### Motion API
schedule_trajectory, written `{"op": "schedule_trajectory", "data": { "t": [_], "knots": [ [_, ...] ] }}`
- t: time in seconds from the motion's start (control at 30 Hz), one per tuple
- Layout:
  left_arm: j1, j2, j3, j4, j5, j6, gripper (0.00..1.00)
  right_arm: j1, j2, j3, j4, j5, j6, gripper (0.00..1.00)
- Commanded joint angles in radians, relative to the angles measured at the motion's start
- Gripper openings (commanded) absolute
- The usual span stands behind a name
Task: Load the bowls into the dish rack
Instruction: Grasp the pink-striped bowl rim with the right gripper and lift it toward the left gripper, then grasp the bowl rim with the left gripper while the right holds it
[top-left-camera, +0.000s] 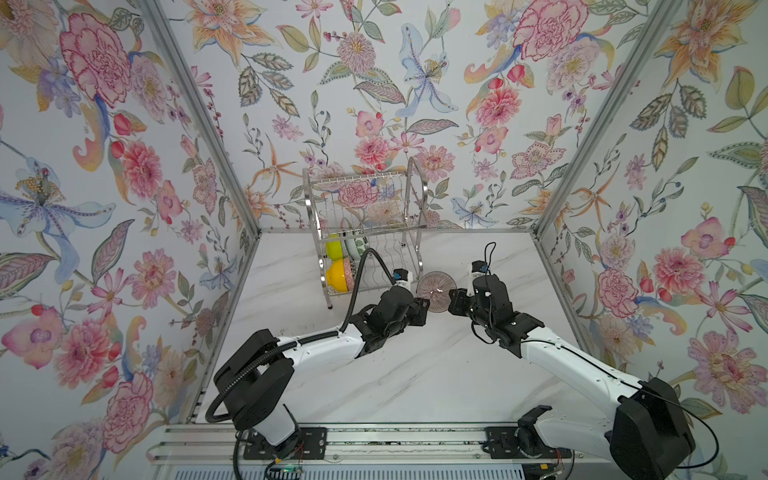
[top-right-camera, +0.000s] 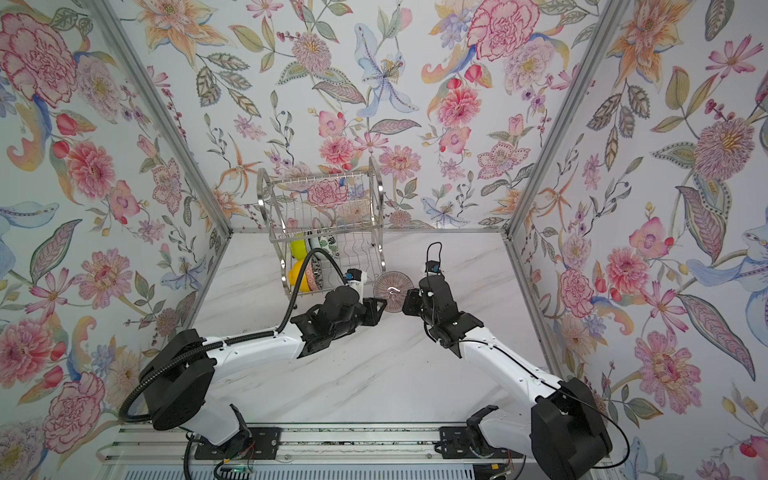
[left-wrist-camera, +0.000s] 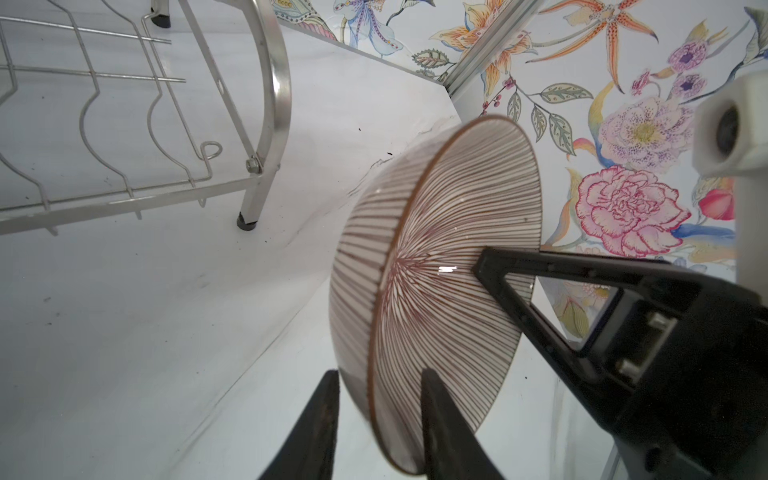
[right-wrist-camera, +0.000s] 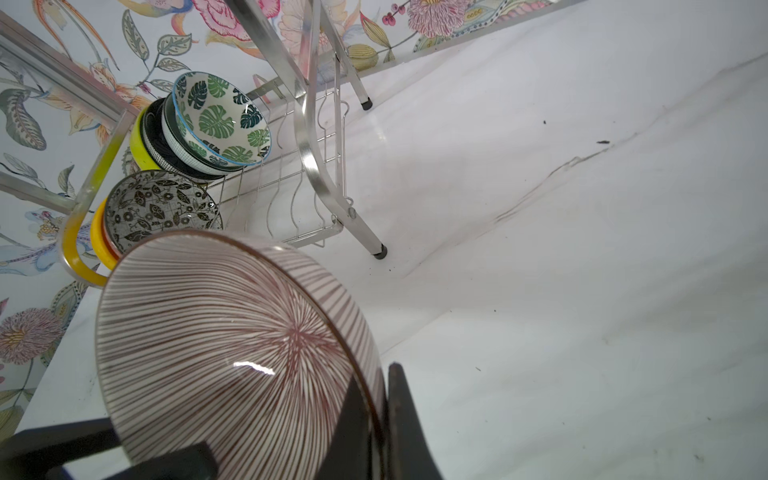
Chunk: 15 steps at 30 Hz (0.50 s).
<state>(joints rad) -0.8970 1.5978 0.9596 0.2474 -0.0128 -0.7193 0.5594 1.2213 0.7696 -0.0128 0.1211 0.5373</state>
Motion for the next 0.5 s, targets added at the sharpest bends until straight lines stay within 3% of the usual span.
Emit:
{"op": "schedule_trajectory", "data": {
  "t": [0.0,0.2,0.37,0.47],
  "knots": [
    [0.004,-0.022,-0.004,-0.008,-0.028,0.013,0.28,0.039,-0.034,0.028,0.099,0.049,-0.008,0.0],
    [0.009,-0.024,-0.002,-0.007,-0.039,0.015,0.12,0.081,-0.03,-0.002,0.185,0.06,0.0,0.0],
    [0.013,-0.025,-0.008,0.011,-0.048,0.017,0.01,0.093,-0.002,0.002,0.203,0.047,0.007,0.12],
    [0.015,-0.025,-0.02,0.025,-0.061,0.014,0.0,0.094,0.009,0.002,0.216,0.041,0.014,0.18]
  ]
}}
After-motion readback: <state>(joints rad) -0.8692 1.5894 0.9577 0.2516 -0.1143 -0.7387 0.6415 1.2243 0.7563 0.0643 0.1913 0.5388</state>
